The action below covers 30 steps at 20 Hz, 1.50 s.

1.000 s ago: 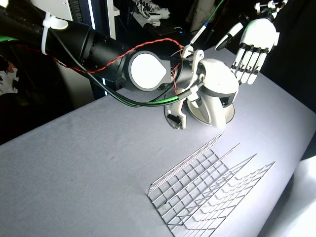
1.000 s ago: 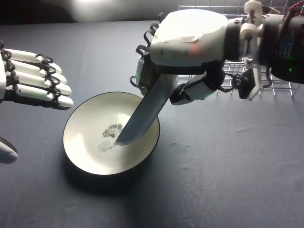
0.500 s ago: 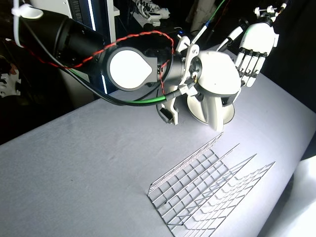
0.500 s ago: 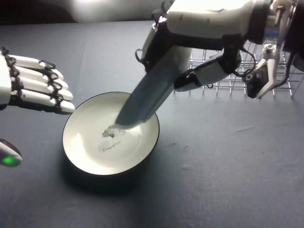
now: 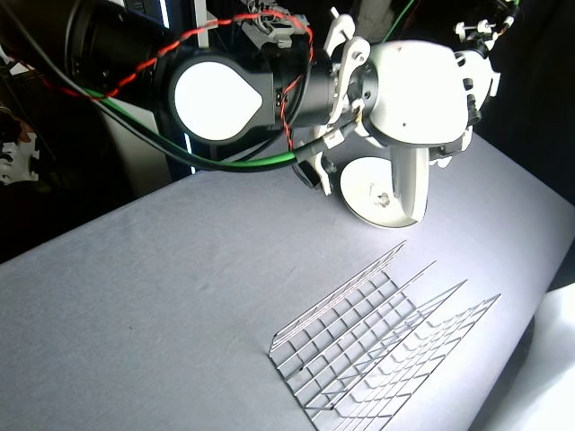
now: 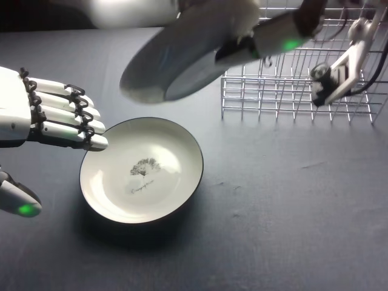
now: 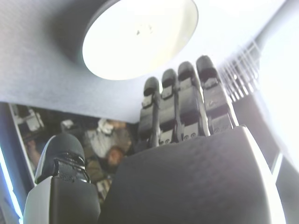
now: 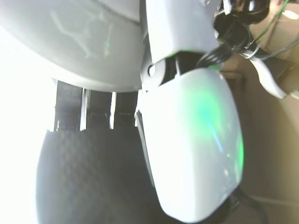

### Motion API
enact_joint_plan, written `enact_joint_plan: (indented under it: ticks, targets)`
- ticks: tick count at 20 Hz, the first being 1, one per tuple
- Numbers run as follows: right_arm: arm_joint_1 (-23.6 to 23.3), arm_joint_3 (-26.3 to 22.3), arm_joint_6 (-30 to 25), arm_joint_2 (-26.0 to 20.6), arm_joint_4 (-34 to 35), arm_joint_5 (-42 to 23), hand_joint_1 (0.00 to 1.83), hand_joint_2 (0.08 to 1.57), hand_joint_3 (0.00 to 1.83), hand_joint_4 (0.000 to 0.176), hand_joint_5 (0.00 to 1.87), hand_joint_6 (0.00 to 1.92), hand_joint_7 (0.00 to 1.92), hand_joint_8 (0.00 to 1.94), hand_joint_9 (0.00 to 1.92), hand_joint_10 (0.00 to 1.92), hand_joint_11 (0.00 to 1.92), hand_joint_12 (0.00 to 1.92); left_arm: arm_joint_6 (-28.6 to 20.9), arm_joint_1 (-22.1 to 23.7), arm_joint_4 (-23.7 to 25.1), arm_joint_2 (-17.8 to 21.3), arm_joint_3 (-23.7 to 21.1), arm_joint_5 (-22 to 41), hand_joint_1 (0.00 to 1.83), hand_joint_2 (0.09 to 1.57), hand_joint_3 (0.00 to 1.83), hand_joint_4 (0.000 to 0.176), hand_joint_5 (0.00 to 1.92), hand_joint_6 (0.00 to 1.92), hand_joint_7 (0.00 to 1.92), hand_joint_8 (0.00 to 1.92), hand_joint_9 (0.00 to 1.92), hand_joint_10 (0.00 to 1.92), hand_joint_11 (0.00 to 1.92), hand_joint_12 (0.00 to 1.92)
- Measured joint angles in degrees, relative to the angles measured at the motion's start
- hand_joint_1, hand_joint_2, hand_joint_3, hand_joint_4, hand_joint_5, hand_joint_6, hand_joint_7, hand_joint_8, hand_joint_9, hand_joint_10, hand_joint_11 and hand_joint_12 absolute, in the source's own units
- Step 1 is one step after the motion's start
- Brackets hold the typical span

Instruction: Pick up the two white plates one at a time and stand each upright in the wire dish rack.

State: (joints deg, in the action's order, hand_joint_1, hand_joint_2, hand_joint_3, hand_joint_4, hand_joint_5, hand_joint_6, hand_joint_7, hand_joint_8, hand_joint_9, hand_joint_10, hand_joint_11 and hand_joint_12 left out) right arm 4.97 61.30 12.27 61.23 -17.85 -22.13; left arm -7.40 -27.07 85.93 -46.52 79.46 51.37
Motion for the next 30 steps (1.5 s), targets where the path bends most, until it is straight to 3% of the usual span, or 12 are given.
enact_joint_plan:
  ticks: [3,6,8,11,16,19,23,30]
  targets:
    - [-1.64,0.04,-0.02,-0.83,3.43,2.78,1.5,1.04,0.0,0.0,1.09,0.64,1.19,0.51,1.14,0.76,0.89,1.47,-0.44,0.48,1.11,-0.87,-0.02,-0.28,0.0,1.12,0.0,0.0,0.16,0.0,0.15,0.0,0.12,0.0,0.0,0.31]
    - [-2.62,0.17,-0.11,-1.16,6.25,6.69,1.5,1.03,0.0,0.0,1.09,0.63,1.21,0.5,1.16,0.73,0.89,1.46,-0.66,0.81,1.42,-1.42,-0.02,-0.44,0.0,1.12,0.0,0.0,0.2,0.0,0.19,0.0,0.17,0.0,0.0,0.41]
    - [-2.69,0.59,-0.13,-1.18,8.09,8.76,1.5,1.04,0.0,0.0,1.08,0.63,1.18,0.54,1.14,0.79,0.86,1.5,-0.68,0.87,2.47,-1.81,-0.02,-1.18,0.0,1.12,0.0,0.0,0.18,0.0,0.16,0.01,0.13,0.0,0.0,0.33]
    - [-3.34,1.53,-0.13,-1.42,11.28,11.78,1.5,1.04,0.0,0.0,1.07,0.64,1.18,0.54,1.13,0.79,0.88,1.49,-1.31,0.7,3.41,-2.45,-0.13,-1.97,0.0,1.12,0.0,0.0,0.21,0.0,0.2,0.0,0.17,0.0,0.0,0.41]
    - [-5.33,4.48,-0.07,-1.64,15.34,13.35,1.5,1.03,0.0,0.0,1.09,0.64,1.2,0.49,1.14,0.77,0.89,1.47,-2.73,0.7,3.39,-3.69,0.07,-2.6,0.0,1.11,0.0,0.0,0.2,0.0,0.18,0.0,0.15,0.0,0.0,0.38]
    - [-5.86,6.64,-0.09,-1.6,16.83,14.23,1.5,1.04,0.0,0.0,1.06,0.67,1.17,0.56,1.13,0.81,0.86,1.5,-2.97,0.39,3.61,-4.46,0.52,-2.51,0.0,1.11,0.0,0.0,0.2,0.0,0.17,0.0,0.15,0.0,0.0,0.34]
    - [-5.86,8.17,-0.02,-2.6,17.64,15.32,1.5,1.03,0.0,0.0,1.11,0.59,1.2,0.47,1.15,0.77,0.9,1.46,-2.97,-1.73,2.69,-4.94,1.36,-2.95,0.0,1.11,0.0,0.0,0.2,0.0,0.17,0.01,0.15,0.01,0.02,0.35]
    - [-4.26,11.08,-0.02,-3.17,17.77,16.04,1.5,1.04,0.0,0.0,1.08,0.67,1.17,0.55,1.11,0.8,0.88,1.47,-2.97,-4.28,2.08,-6.03,2.43,-2.69,0.0,1.11,0.0,0.0,0.19,0.0,0.17,0.0,0.15,0.0,0.0,0.34]
